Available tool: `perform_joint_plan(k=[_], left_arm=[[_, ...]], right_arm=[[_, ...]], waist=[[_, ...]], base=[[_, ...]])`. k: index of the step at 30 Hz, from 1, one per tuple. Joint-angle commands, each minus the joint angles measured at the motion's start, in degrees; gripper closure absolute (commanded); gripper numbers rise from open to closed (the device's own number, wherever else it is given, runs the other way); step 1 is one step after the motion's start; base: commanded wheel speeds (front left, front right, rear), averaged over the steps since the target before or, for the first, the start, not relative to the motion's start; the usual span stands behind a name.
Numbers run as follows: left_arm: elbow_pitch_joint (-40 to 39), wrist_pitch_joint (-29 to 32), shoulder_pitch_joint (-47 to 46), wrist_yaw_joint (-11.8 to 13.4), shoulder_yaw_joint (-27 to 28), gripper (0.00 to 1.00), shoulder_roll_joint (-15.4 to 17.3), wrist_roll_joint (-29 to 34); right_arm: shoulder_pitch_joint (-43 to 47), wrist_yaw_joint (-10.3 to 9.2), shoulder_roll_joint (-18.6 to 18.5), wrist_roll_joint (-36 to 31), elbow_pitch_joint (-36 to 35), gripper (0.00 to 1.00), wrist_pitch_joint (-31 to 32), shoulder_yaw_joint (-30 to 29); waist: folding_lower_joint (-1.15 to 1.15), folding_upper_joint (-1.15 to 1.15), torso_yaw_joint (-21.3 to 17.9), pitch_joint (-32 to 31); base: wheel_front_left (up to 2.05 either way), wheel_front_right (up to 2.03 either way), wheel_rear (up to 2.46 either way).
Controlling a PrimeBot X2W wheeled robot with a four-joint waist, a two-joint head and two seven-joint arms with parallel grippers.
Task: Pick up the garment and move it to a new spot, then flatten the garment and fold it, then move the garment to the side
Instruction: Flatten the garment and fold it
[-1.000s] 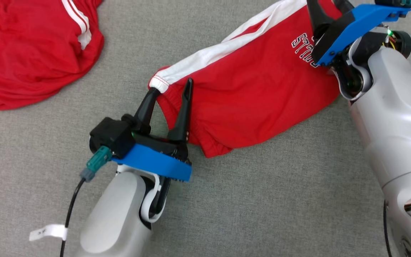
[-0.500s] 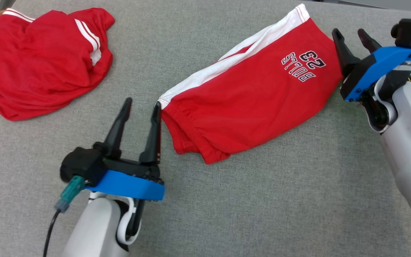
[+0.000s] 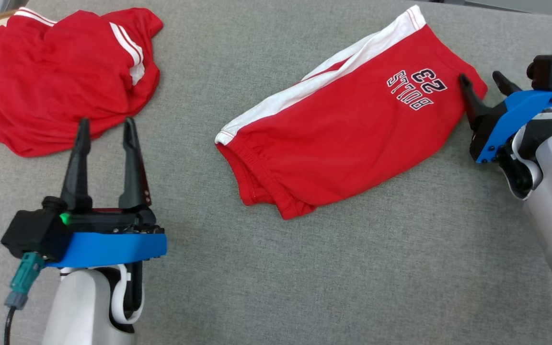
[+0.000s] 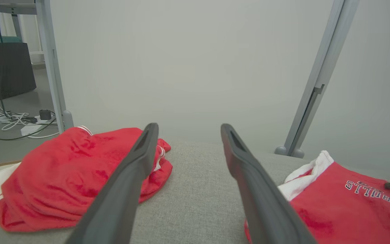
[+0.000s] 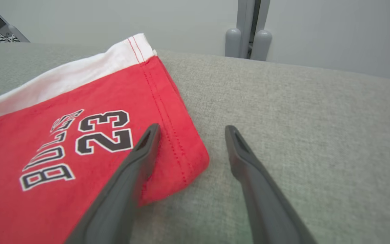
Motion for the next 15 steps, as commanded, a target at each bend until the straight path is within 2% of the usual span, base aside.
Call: perform_joint_plan(k=[1,9,10,11,12,15], left_arm=[[-0.6,-0.2,0.7,0.3,1.0,0.0,-0.2,0.4],[-1.3,-0.2,1.0,1.4,1.4,0.0,-0.3,-0.7],[-1.3,-0.2,1.0,1.5,1.2,0.0,-0.3,-0.7],[-1.3,-0.2,1.1,1.7,1.1,0.0,-0.3,-0.7],[-1.2,-0.2,1.2,1.9,1.0,0.0,-0.3,-0.6],[-0.9,-0.2,1.6,2.2,1.0,0.0,-0.3,-0.5]], right_arm=[[0.1,0.01,-0.5,-0.8,0.7,0.0,0.3,0.8],[-0.4,0.02,0.2,-0.5,3.1,0.0,2.1,3.2],[-0.4,0.02,0.4,-0.3,2.9,0.48,2.4,3.6],[-0.4,0.02,0.5,-0.1,2.6,0.82,2.7,4.1],[-0.4,0.02,0.7,0.1,2.4,1.0,2.9,4.5],[-0.6,0.01,0.7,1.0,1.6,1.0,1.9,4.9]], waist=[[0.01,0.0,0.3,0.4],[0.01,0.0,1.3,1.2],[0.01,0.0,1.3,1.2],[0.01,0.0,1.3,1.2],[0.01,0.0,1.3,1.2],[0.01,0.0,0.9,0.6]], base=[[0.0,0.0,0.0],[0.0,0.0,0.0],[0.0,0.0,0.0],[0.0,0.0,0.0],[0.0,0.0,0.0],[0.0,0.0,0.0]])
